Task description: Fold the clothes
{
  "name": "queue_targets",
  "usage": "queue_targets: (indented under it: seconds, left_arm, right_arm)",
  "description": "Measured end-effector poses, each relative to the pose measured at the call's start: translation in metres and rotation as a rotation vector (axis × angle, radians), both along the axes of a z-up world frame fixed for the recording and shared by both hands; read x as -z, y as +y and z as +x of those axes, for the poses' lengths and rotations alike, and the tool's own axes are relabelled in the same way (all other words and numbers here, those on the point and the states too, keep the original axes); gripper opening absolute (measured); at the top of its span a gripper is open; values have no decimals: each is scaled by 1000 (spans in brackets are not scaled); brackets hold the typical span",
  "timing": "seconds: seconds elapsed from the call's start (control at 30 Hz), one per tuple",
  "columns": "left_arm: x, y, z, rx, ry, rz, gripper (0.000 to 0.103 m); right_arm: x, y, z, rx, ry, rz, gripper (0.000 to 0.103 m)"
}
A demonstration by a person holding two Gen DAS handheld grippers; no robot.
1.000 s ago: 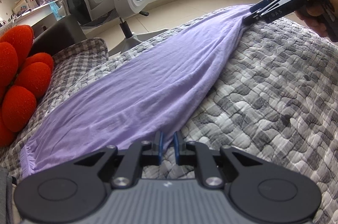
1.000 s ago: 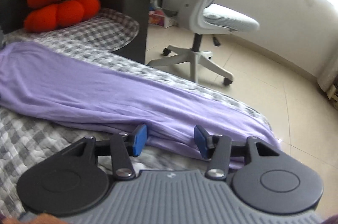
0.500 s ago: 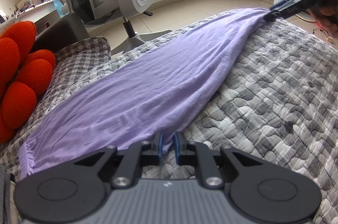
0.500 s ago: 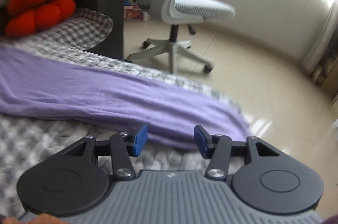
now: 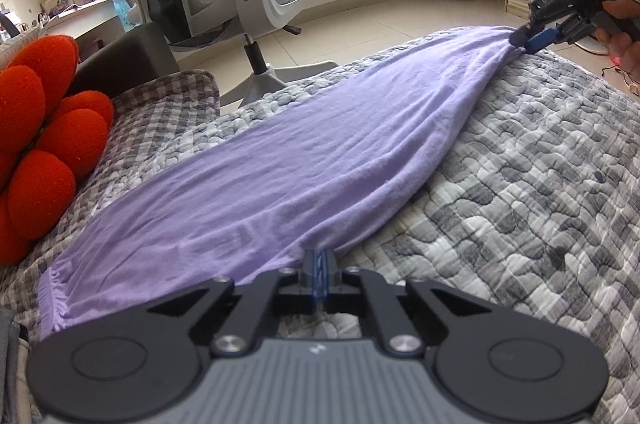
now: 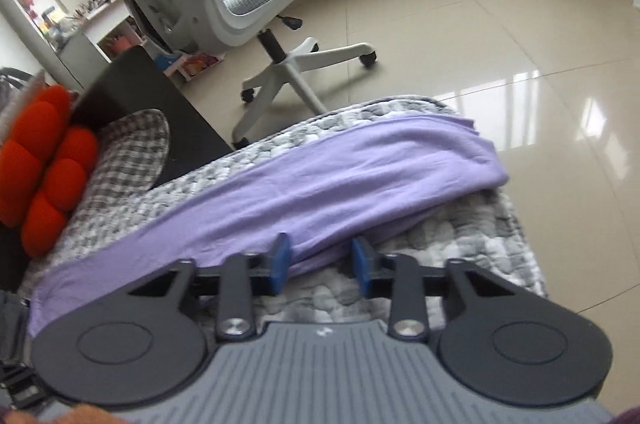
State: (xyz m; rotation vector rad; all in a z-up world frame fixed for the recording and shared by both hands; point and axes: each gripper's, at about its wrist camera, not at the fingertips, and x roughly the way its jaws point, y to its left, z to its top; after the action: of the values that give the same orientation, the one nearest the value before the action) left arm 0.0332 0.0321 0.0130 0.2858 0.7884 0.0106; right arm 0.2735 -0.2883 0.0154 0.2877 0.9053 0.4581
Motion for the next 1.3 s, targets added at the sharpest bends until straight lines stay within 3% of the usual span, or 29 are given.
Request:
queue_targets:
  seconds: [0.2,0.27,0.37,0.53,0.63,0.73,0.8,0.87,0.93,1.03,1.07,1.13,1.3]
  left_arm:
    - [-2,2,1,-21,-18,4,1]
    - [-4,4,1,-33,-24,-11,1]
    - [-9,11,0,-63,-39,-47,1]
    - [-27,34,-8,-100,-79,-175,0]
    - [-28,39,-8,-100,-76,-211,0]
    - [-24,38,-5,-103,-69,-197,0]
    - [-22,37,-3,-106,-65,-186,0]
    - [-20,35,0,-111,-63,-171,0]
    - [-18,36,4,-120,-64,-157,1]
    - [-16,40,12,-139,-62,-156,1]
    - [-16,42,14,-146,-61,-156,1]
    - [-14,44,20,-159,-60,-155,1]
    - [-11,52,32,-191,-56,-152,1]
  right_arm:
    - [0,-5,-5,-27,-29,-16,27]
    - [-1,-2,-5,-6,-47,-19,10]
    - [0,2,-2,38,-68,-5,0]
    - [-12,-1,-9,93,-160,-31,0]
    - [-7,-5,-8,61,-122,-37,0]
    - [0,-7,-8,9,-44,-35,13]
    - [-1,-7,-11,-2,-27,-37,15]
    - [-1,-5,-11,7,-15,-2,32]
    - [1,0,-9,10,-3,40,37]
    - [3,12,-8,29,-31,12,37]
    - [3,18,-9,34,-56,-17,27]
    - [2,22,-10,67,-91,-47,19]
    - [-2,17,-11,98,-126,-96,17]
